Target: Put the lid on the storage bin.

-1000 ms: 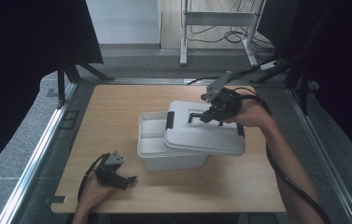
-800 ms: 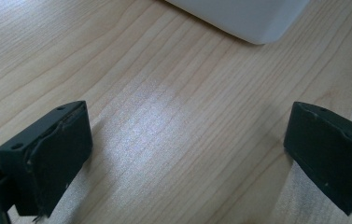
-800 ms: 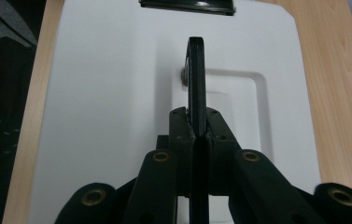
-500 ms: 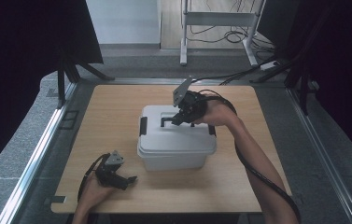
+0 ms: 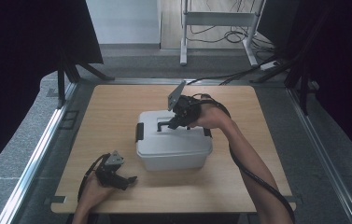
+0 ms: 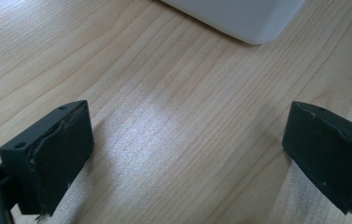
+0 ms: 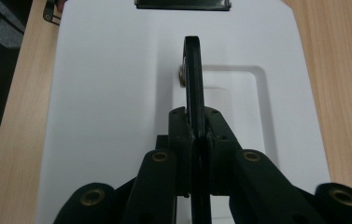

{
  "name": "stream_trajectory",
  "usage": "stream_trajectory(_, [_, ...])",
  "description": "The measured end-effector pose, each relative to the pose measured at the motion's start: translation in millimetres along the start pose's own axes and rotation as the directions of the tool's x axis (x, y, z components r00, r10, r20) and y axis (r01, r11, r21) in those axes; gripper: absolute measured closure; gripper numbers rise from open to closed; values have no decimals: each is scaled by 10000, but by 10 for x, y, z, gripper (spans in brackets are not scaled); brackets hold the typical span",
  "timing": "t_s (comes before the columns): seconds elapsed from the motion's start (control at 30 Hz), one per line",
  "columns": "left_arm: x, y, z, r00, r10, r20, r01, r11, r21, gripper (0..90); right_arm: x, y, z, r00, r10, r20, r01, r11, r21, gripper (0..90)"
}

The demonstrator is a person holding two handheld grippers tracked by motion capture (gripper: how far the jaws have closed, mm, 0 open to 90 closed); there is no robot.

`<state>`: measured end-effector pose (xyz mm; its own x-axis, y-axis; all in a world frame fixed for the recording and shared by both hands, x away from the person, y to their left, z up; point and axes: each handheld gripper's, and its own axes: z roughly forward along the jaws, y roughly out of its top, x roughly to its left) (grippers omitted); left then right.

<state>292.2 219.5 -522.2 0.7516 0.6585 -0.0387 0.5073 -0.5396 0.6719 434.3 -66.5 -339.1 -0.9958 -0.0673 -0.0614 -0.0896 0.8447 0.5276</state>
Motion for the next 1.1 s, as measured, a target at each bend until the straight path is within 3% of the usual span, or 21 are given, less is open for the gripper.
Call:
stream_trajectory(0.13, [-1,0,0,10000,-4,0,4,10000,-3,17,10,-21,3,10000,69,42,-69,9998,-167,816])
stream_trajectory(0.37, [-2,1,-1,10000,-18,-1,18,10000,-4,18,89,-77,-55,9963,465,717,-444,9985,-307,442])
stream_trajectory(0.5, [-3,1,-1,10000,-19,-7,19,10000,-6,19,138,-127,-126,9901,834,1131,-804,9963,-311,338])
stream_trajectory(0.83, [-5,1,-1,10000,-26,-18,26,10000,-6,20,272,-375,-368,9768,1582,1444,-1491,9862,-722,284])
stream_trajectory(1.1, [-6,1,-3,10000,-23,-31,23,10000,9,21,354,-636,-546,9548,2422,1722,-2252,9678,-1124,259])
